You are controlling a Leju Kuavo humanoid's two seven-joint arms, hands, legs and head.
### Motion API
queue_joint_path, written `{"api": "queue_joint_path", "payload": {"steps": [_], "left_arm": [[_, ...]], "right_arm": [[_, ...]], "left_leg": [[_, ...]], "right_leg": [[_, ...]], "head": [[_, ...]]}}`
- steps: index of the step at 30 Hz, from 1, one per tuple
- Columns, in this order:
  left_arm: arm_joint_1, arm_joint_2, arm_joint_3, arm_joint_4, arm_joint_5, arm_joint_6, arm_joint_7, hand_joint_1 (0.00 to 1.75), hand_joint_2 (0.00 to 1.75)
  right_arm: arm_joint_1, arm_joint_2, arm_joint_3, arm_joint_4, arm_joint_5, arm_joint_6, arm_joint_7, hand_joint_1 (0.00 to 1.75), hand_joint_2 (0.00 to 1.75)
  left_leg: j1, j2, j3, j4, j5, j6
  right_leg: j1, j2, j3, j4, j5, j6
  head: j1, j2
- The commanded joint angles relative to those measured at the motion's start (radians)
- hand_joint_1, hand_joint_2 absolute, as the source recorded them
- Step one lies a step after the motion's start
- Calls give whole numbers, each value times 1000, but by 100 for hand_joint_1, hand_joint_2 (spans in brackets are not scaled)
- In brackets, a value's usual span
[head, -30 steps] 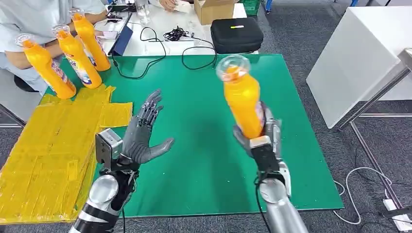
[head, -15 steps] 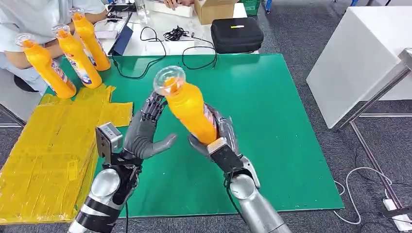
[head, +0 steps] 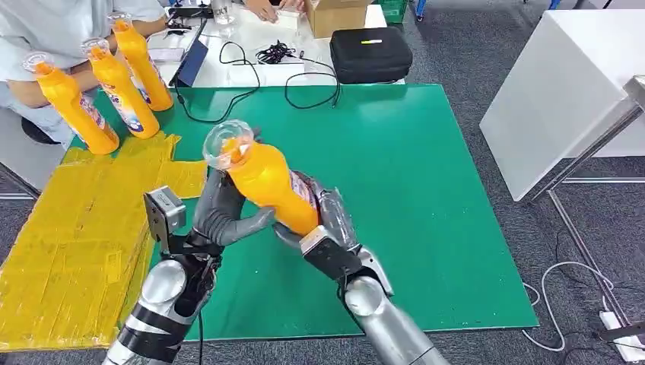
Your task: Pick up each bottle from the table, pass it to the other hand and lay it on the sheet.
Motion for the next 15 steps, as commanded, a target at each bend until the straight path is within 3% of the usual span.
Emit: {"api": "queue_joint_path", "payload": {"steps": [1,7,15], "left_arm": [[-67,35,-17,83,15,-9,10,0,175],[-67,35,-17,83,15,-9,10,0,175],[-101,22,-5,142,30,-13,14,0,175]], "right_arm": [[-58,2,140,98,45,-15,-6,175,175],[-58,2,140,98,45,-15,-6,175,175],[-69,3,320,120,154,-30,3,175,175]], "left_leg": [[1,1,7,0,-3,-3],[1,0,6,0,-2,-2],[1,0,4,0,-2,-2]], "right_leg": [[2,-1,7,-1,-2,-1],[1,-1,7,-1,-2,-1],[1,-1,5,-1,-2,-1]], "head": [[0,0],[0,0],[0,0]]}}
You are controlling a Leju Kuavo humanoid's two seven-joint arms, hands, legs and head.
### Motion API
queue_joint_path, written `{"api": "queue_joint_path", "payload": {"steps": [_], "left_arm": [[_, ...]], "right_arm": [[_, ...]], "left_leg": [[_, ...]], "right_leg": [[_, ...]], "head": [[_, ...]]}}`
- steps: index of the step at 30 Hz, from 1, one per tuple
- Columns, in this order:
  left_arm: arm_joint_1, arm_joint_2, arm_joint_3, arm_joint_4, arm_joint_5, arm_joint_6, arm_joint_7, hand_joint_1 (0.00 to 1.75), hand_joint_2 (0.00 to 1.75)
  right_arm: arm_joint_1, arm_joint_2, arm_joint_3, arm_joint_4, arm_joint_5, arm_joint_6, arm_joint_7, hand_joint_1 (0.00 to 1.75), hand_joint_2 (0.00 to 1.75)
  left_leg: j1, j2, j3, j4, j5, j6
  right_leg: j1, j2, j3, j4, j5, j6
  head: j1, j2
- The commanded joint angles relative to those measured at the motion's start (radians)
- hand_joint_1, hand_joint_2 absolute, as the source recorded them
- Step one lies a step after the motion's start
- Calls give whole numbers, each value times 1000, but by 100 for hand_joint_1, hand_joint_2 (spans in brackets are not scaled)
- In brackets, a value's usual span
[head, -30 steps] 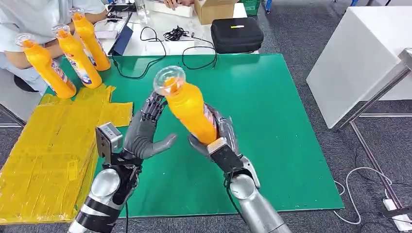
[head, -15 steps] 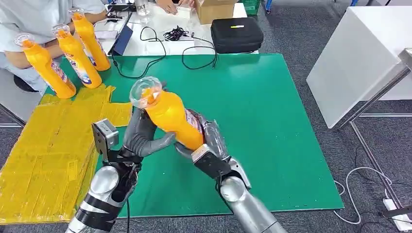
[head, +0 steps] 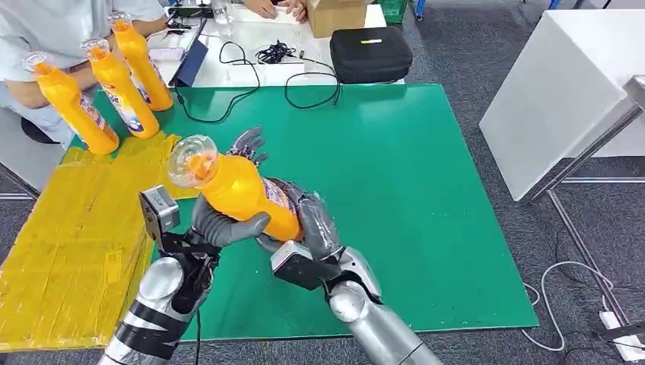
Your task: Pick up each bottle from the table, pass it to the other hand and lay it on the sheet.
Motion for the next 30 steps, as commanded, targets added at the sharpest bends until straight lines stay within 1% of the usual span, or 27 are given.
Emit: {"api": "queue_joint_path", "payload": {"steps": [1,2,4,5,6,7,8,9,13,14,16,17,18,20,22,24,25,26,27,28,29,30], "left_arm": [[-95,8,-4,126,11,-2,13,0,175],[-97,6,-2,131,13,-3,13,0,175],[-96,-1,8,136,20,3,10,0,175],[-93,-8,17,134,24,14,4,103,175],[-81,-20,37,124,32,41,-12,169,175],[-75,-22,39,114,32,51,-18,175,175],[-68,-23,43,103,33,62,-22,175,175],[-64,-24,46,99,35,68,-23,175,175],[-57,-25,56,93,43,83,-26,175,175],[-55,-26,60,93,47,86,-26,175,175],[-55,-26,60,93,47,86,-26,175,175],[-55,-26,60,93,47,86,-26,175,175],[-55,-26,60,93,47,86,-26,175,175],[-55,-26,60,93,47,86,-26,175,175],[-55,-26,60,93,47,86,-26,175,175],[-55,-26,60,93,47,86,-26,175,175],[-55,-26,60,93,47,86,-26,175,175],[-55,-26,60,93,47,86,-26,175,175],[-55,-26,60,93,47,86,-26,175,175],[-55,-26,60,93,47,86,-26,175,175],[-55,-26,60,93,47,86,-26,175,175],[-54,-27,59,93,48,86,-26,175,175]], "right_arm": [[-33,-10,234,72,82,-10,-5,175,175],[-34,-12,242,72,84,-10,-2,175,175],[-37,-16,250,76,79,-11,4,175,175],[-37,-17,254,76,77,-12,5,175,175],[-35,-19,255,76,70,-15,8,175,175],[-35,-21,257,78,66,-19,11,175,175],[-36,-23,257,82,62,-20,14,175,175],[-37,-24,257,84,59,-21,16,175,175],[-34,-25,254,89,56,-27,17,175,175],[-34,-24,253,90,55,-28,18,175,175],[-34,-24,253,90,55,-28,18,175,175],[-34,-24,253,90,55,-28,18,175,175],[-34,-24,253,90,55,-28,18,175,175],[-34,-24,253,90,55,-28,18,175,175],[-34,-24,253,90,55,-28,18,175,175],[-34,-24,253,90,55,-28,18,175,175],[-34,-24,253,90,55,-28,18,175,175],[-34,-24,253,90,55,-28,18,175,175],[-34,-24,253,90,55,-28,18,175,175],[-34,-24,253,90,55,-28,18,175,175],[-34,-24,253,90,55,-28,18,175,175],[-34,-24,252,89,54,-29,19,175,175]], "left_leg": [[2,-1,7,0,-2,-3],[2,-1,4,0,-2,-2],[2,0,5,0,-2,-2],[1,0,3,0,-1,-1],[1,-1,5,0,-2,-2],[1,0,3,0,-1,-1],[1,-1,5,0,-2,-2],[1,0,2,-1,-1,-1],[2,-1,6,0,-2,-2],[2,-1,3,0,-1,-2],[2,-1,7,0,-3,-3],[2,-1,5,0,-2,-2],[2,-1,7,0,-3,-3],[1,-1,2,0,-1,-1],[2,-2,6,0,-2,-3],[1,-1,3,0,-1,-2],[2,-1,5,0,-2,-2],[1,-1,3,0,-1,-2],[2,-2,5,0,-2,-2],[2,-1,3,0,-1,-2],[2,-1,6,0,-2,-2],[1,-1,4,0,-1,-2]], "right_leg": [[2,-2,7,0,-2,-2],[2,-2,5,-1,-2,-1],[2,-2,6,-1,-2,-1],[1,-1,3,-1,-1,-1],[1,-2,5,-1,-2,-1],[1,-1,3,-1,-1,-1],[1,-2,6,-1,-2,-1],[1,-1,2,-1,-1,-1],[2,-3,7,-1,-3,-1],[2,-2,4,-1,-1,-1],[2,-3,8,-1,-3,-1],[2,-2,6,-1,-2,-1],[2,-3,8,-1,-3,-2],[1,-2,3,-1,-1,-1],[2,-3,7,-1,-3,-1],[1,-2,4,-1,-1,-1],[2,-3,6,-1,-2,-1],[1,-2,3,-1,-1,-1],[2,-3,6,-1,-2,-1],[2,-2,4,-1,-2,-1],[2,-3,6,-1,-3,-1],[2,-2,4,-1,-2,-1]], "head": [[0,0],[0,0],[0,0],[0,0],[0,0],[0,0],[0,0],[0,0],[0,0],[0,0],[0,0],[0,0],[0,0],[0,0],[0,0],[0,0],[0,0],[0,0],[0,0],[0,0],[0,0],[0,0]]}}
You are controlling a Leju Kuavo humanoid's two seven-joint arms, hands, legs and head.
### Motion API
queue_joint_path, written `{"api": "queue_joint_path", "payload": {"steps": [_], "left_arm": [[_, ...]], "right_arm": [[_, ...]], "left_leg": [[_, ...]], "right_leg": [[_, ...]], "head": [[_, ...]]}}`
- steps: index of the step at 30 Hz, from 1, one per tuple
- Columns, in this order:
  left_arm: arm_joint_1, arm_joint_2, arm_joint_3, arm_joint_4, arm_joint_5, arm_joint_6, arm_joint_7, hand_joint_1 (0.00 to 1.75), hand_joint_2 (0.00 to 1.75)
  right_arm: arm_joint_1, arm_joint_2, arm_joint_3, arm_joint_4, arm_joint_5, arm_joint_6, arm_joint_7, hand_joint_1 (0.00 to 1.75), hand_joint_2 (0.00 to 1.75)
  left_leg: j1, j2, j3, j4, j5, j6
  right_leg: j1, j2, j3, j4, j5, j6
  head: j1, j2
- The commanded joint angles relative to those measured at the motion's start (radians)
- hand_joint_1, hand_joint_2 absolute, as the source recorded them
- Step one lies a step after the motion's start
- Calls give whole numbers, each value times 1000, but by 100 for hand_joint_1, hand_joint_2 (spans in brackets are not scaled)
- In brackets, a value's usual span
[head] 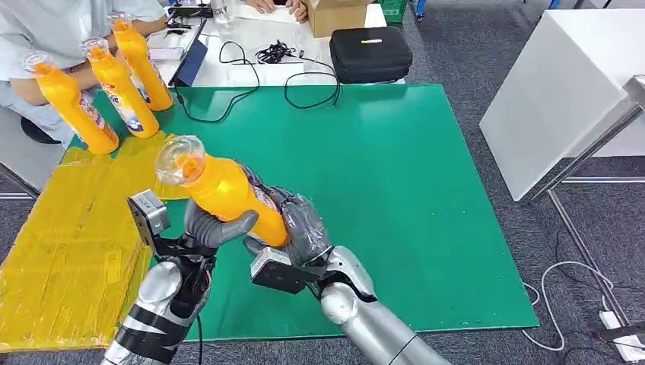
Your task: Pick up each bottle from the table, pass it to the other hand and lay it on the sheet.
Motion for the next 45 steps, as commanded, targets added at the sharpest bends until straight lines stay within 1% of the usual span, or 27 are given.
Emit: {"api": "queue_joint_path", "payload": {"steps": [1,8,9,10,12,13,14,15,16,18,19,20,21,24,25,26,27,28,29,34,36,37,38,40,41,42,45], "left_arm": [[-78,-21,32,71,3,24,18,175,175],[-69,-24,42,64,9,41,9,175,175],[-68,-23,44,62,9,46,7,175,175],[-62,-23,49,56,9,56,4,175,175],[-52,-19,63,43,0,83,-6,175,175],[-33,-9,90,26,-66,192,-30,175,175],[-13,17,114,6,-67,196,-27,175,175],[-7,30,128,3,-124,238,-42,175,175],[0,33,146,1,-147,245,-40,175,175],[-4,48,146,7,-213,252,-31,175,175],[-15,59,140,18,-269,264,-18,175,175],[-28,63,138,29,-314,280,-12,175,175],[-49,70,130,46,-414,329,0,175,175],[-59,66,136,53,-418,327,2,175,175],[-63,70,126,60,-477,353,19,175,175],[-71,77,117,71,-562,376,44,175,175],[-71,74,120,72,-564,376,44,175,175],[-71,74,120,72,-564,376,44,175,175],[-71,74,120,72,-564,376,44,175,175],[-71,74,120,72,-564,376,44,175,175],[-83,86,102,97,-673,402,73,175,175],[-92,80,103,117,-710,400,88,175,175],[-97,76,107,127,-712,398,87,175,175],[-97,76,107,127,-712,398,87,175,175],[-108,83,96,151,-746,368,109,175,175],[-118,90,88,167,-767,344,128,175,175],[-131,82,94,195,-769,340,126,175,175]], "right_arm": [[13,-19,148,30,25,9,-28,175,175],[23,-19,137,22,19,-9,-29,175,175],[29,-19,130,15,16,-19,-31,117,175],[40,-20,123,-1,10,-32,-30,0,175],[64,-34,104,-50,-11,-39,-26,0,175],[125,-64,24,-169,-81,-137,-76,0,175],[175,-143,-27,-343,-120,-109,-39,0,175],[208,-177,-75,-436,-129,-97,-19,0,175],[246,-196,-139,-518,-130,-90,-10,0,175],[288,-204,-217,-590,-145,-69,-5,0,175],[310,-207,-255,-622,-159,-55,-6,0,175],[326,-210,-276,-642,-166,-47,-9,0,175],[348,-213,-299,-671,-171,-42,-19,0,175],[357,-215,-305,-681,-170,-36,-21,0,175],[362,-209,-306,-682,-168,-40,-24,0,175],[376,-213,-315,-704,-168,-44,-31,0,175],[382,-219,-317,-714,-168,-42,-33,0,175],[382,-219,-317,-714,-168,-42,-33,0,175],[382,-219,-317,-714,-168,-42,-33,0,175],[382,-219,-317,-714,-168,-42,-33,0,175],[398,-216,-334,-732,-166,-50,-32,0,175],[411,-224,-343,-752,-167,-49,-35,0,175],[417,-228,-347,-760,-169,-46,-35,0,175],[417,-228,-347,-760,-169,-46,-35,0,175],[423,-228,-358,-769,-172,-42,-34,0,175],[427,-228,-366,-773,-171,-43,-35,0,175],[433,-233,-374,-782,-170,-40,-34,0,175]], "left_leg": [[2,-2,6,0,-2,-2],[1,-2,4,0,-1,-2],[2,-2,6,0,-2,-2],[1,-2,4,0,-1,-2],[2,-2,7,0,-3,-3],[1,-2,5,0,-2,-2],[2,-3,7,0,-3,-2],[1,-3,4,0,-2,-2],[1,-4,6,0,-3,-2],[1,-4,6,0,-3,-2],[0,-4,2,0,-2,-1],[1,-5,3,1,-2,-1],[0,-7,0,0,-1,-1],[1,-6,2,1,-2,-2],[0,-5,0,0,-1,-1],[1,-5,3,1,-2,-2],[0,-5,0,0,-1,-1],[0,-6,3,0,-2,-2],[0,-5,1,0,-1,-2],[0,-5,2,0,-2,-2],[0,-5,3,0,-2,-2],[0,-3,2,0,-2,-2],[1,-3,5,0,-3,-2],[1,-4,3,0,-2,-1],[1,-4,5,0,-3,-2],[0,-3,2,0,-2,-1],[1,-3,5,0,-2,-2]], "right_leg": [[2,-3,7,-1,-2,-1],[1,-3,5,-1,-2,-1],[2,-3,7,-1,-2,-1],[1,-3,5,-1,-2,-1],[2,-3,9,-1,-3,-1],[2,-3,6,-1,-2,-1],[2,-4,9,-1,-4,-1],[1,-4,6,-1,-2,-1],[2,-5,7,-1,-4,-1],[1,-5,7,0,-4,-1],[0,-4,4,0,-3,0],[1,-6,6,0,-4,0],[0,-6,3,0,-2,0],[1,-6,4,0,-3,-1],[0,-5,2,0,-2,-1],[1,-5,5,0,-3,-1],[0,-4,2,-1,-2,-1],[1,-6,5,0,-3,-1],[0,-5,3,-1,-2,-1],[1,-5,4,-1,-3,-1],[1,-5,5,-1,-3,-1],[1,-3,3,-1,-2,-1],[1,-5,6,-1,-3,-1],[1,-5,4,-1,-2,-1],[1,-6,6,-1,-3,-1],[0,-3,3,-1,-2,0],[1,-5,6,-1,-3,-1]], "head": [[0,0],[0,0],[0,0],[0,0],[0,0],[0,0],[0,0],[0,0],[2,0],[0,0],[0,0],[0,0],[1,0],[0,0],[1,0],[0,0],[0,0],[0,0],[0,0],[0,0],[0,0],[0,0],[0,0],[0,0],[0,0],[0,0],[0,0]]}}
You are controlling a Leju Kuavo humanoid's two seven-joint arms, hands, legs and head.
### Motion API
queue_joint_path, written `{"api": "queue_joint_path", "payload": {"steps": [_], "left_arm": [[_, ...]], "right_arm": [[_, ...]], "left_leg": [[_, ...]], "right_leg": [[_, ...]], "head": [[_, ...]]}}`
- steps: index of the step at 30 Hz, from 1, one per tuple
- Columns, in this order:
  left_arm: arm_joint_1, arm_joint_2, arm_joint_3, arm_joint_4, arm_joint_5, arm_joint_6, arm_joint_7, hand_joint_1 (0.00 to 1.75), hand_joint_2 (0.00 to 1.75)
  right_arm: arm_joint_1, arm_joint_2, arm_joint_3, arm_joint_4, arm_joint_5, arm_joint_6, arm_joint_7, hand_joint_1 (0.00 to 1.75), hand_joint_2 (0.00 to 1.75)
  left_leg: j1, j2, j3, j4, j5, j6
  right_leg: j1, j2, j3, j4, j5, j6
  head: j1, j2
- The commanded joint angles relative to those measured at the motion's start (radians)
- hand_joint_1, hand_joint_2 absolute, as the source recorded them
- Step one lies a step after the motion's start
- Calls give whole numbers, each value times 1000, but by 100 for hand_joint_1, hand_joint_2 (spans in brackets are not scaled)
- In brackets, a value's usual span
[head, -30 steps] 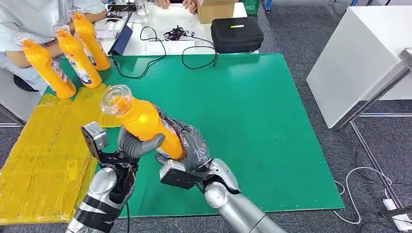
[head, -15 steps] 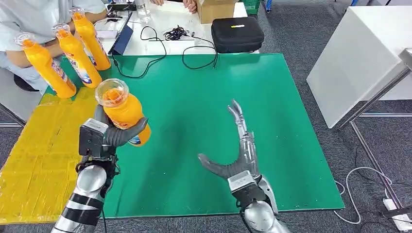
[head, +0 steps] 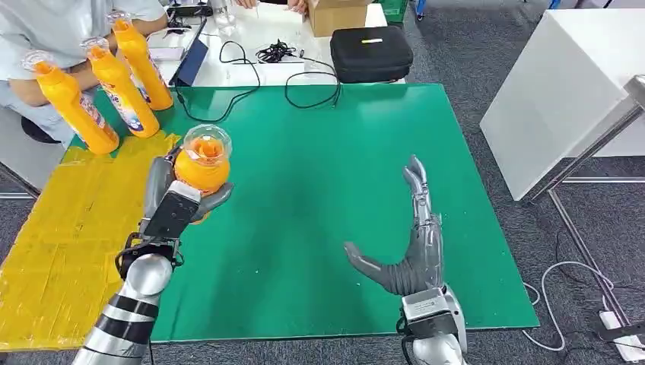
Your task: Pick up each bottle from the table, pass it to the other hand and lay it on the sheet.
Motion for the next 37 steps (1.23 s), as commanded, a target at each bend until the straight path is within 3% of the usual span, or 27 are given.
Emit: {"api": "queue_joint_path", "payload": {"steps": [1,8,9,16,20,23,24,26,33,37], "left_arm": [[-89,20,-31,152,-47,-46,34,175,175],[-91,24,-36,156,-62,-52,40,175,175],[-118,37,-62,197,-127,-99,93,175,175],[-372,59,-194,692,-726,-46,333,175,175],[-509,73,-257,983,-941,-134,439,175,175],[-524,80,-257,1006,-955,-136,434,175,175],[-551,82,-236,1055,-950,-220,469,175,175],[-570,102,-212,1082,-942,-245,469,175,175],[-582,134,-146,1115,-945,-281,522,175,175],[-587,159,-126,1124,-956,-281,560,175,175]], "right_arm": [[18,-28,-54,-35,-3,10,1,0,175],[16,-26,-54,-32,-3,13,1,0,175],[21,-23,-70,-38,-6,17,5,0,175],[26,-2,-140,-33,-28,101,6,0,175],[13,-1,-151,-15,-21,114,2,0,175],[15,-2,-155,-16,-17,113,0,0,175],[17,0,-161,-17,-18,108,-1,0,175],[21,0,-166,-12,-15,105,-3,0,175],[13,2,-159,17,2,95,-8,0,175],[-3,1,-148,46,0,110,6,0,175]], "left_leg": [[0,-3,5,0,-1,-1],[0,-1,2,0,-1,-1],[1,-1,5,0,-2,-2],[0,-4,3,-1,0,-1],[1,-3,6,-1,0,-3],[1,-1,4,0,1,-3],[1,0,6,0,0,-3],[1,2,4,0,0,-3],[3,4,10,2,-3,-4],[2,3,3,1,0,-3]], "right_leg": [[1,-4,6,-1,-2,-1],[1,-2,3,-1,-1,-1],[1,-2,6,0,-2,-1],[0,-4,4,0,-1,-1],[1,-4,7,0,-1,-1],[1,-1,5,0,0,-1],[1,0,6,0,0,-1],[2,1,5,1,0,-1],[3,2,10,1,-2,-2],[2,2,4,1,0,-1]], "head": [[1,0],[0,0],[0,0],[0,0],[0,0],[0,0],[0,0],[0,0],[0,0],[0,0]]}}
